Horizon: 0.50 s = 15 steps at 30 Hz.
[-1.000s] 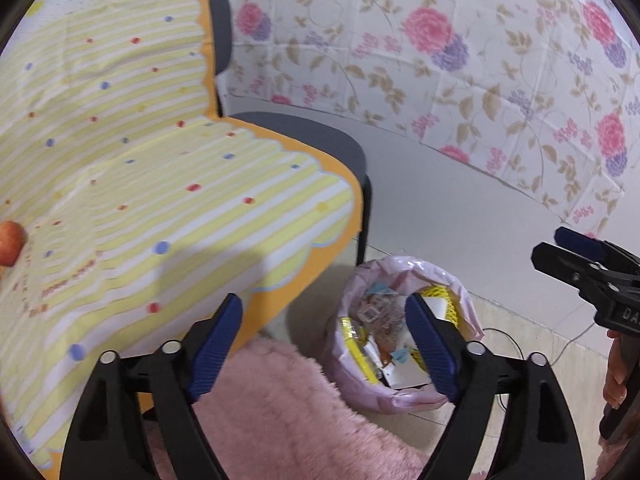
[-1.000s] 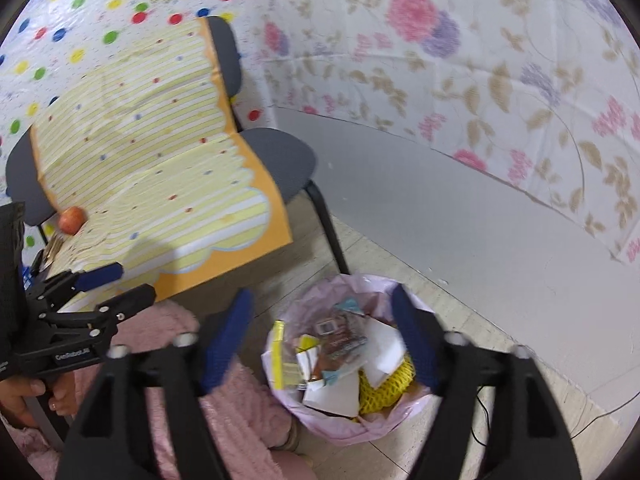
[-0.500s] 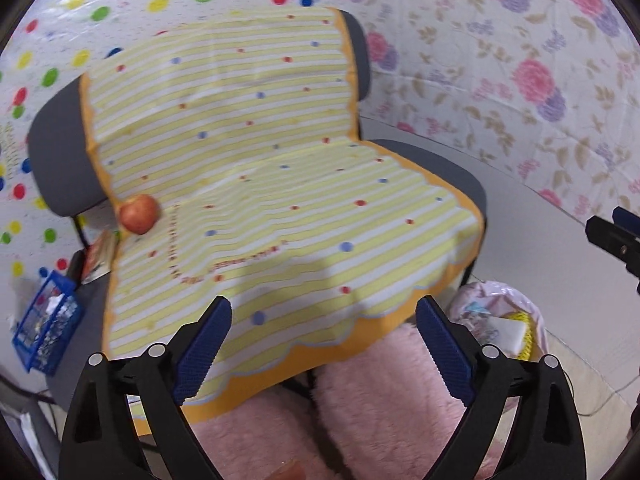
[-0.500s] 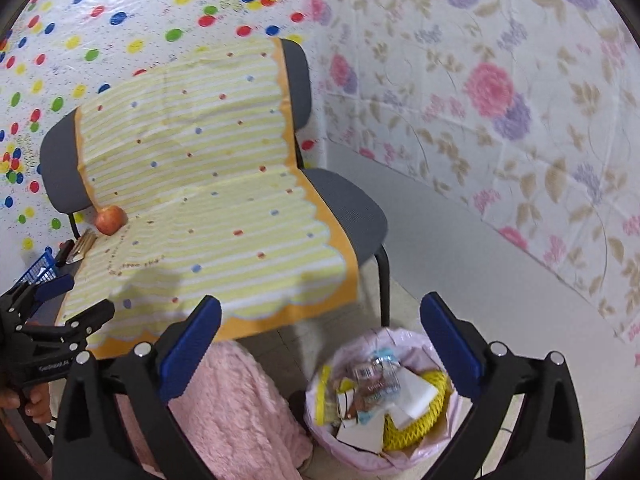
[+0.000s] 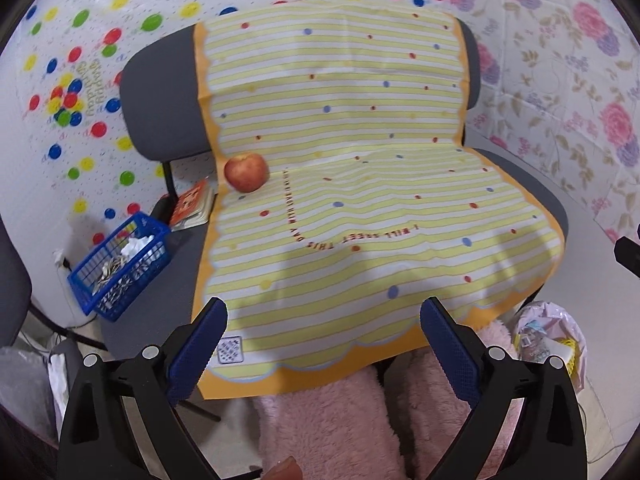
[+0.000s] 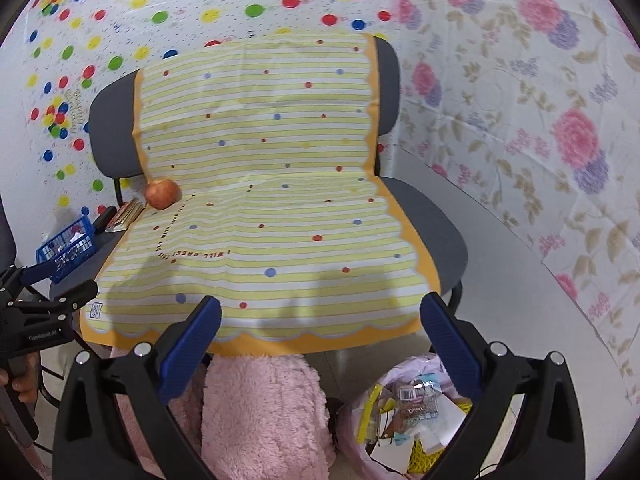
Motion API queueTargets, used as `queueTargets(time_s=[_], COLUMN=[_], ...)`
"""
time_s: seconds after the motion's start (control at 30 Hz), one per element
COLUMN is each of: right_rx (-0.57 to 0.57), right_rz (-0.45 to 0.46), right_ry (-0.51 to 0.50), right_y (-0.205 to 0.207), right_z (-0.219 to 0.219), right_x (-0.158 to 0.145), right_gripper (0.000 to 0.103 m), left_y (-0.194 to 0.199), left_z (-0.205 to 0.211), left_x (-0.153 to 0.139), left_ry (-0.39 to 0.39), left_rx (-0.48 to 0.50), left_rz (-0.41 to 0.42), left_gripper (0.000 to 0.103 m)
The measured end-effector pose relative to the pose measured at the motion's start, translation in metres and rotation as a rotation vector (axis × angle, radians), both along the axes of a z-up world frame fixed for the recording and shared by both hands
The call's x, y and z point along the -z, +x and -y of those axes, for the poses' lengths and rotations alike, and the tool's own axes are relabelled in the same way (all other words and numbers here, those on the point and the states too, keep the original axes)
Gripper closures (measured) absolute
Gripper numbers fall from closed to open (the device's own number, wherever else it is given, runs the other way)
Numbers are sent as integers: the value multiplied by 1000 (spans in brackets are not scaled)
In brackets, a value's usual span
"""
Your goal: Collect trash
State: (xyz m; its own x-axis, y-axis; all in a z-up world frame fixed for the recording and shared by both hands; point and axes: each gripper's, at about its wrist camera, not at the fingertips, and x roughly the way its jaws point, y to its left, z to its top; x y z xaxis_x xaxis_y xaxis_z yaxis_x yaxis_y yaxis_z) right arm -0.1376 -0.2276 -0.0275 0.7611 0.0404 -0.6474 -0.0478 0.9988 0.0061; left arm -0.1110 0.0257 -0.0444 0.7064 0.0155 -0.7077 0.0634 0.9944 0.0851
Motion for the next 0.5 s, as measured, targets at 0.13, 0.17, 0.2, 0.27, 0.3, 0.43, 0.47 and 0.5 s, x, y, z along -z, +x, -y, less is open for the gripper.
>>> queueTargets(time_s=[0.13, 0.17, 0.2, 0.27, 0.3, 0.43, 0.47, 0.5], right_rx=[-42, -55, -61, -74, -81, -94, -92, -90], right_rz=[9, 10, 10, 11, 9, -2, -4, -8], right_ry=[1, 3, 3, 3, 5, -1, -2, 0], right_y=[11, 14, 16, 20, 22, 25, 26, 27], right_z=[-16, -20, -22, -28, -31, -36, -36, -35], right_x=[-4, -5, -5, -5, -5, -1, -1, 0], right_gripper=[5, 5, 5, 5, 5, 5, 5, 5], left_y=[-2, -3, -3, -1, -1, 3, 3, 3], left_z=[-10, -11, -13, -15, -16, -19, -19, -20], left_x=[-2, -3, -4, -5, -5, -4, -4, -4], left_ry=[1, 1, 0, -1, -1, -5, -6, -7], left_rx=[-26, -32, -38, -43, -44, -48, -48, -50], left_rz=[4, 6, 7, 5, 5, 2, 1, 1], left_gripper=[7, 7, 7, 7, 7, 7, 7, 7])
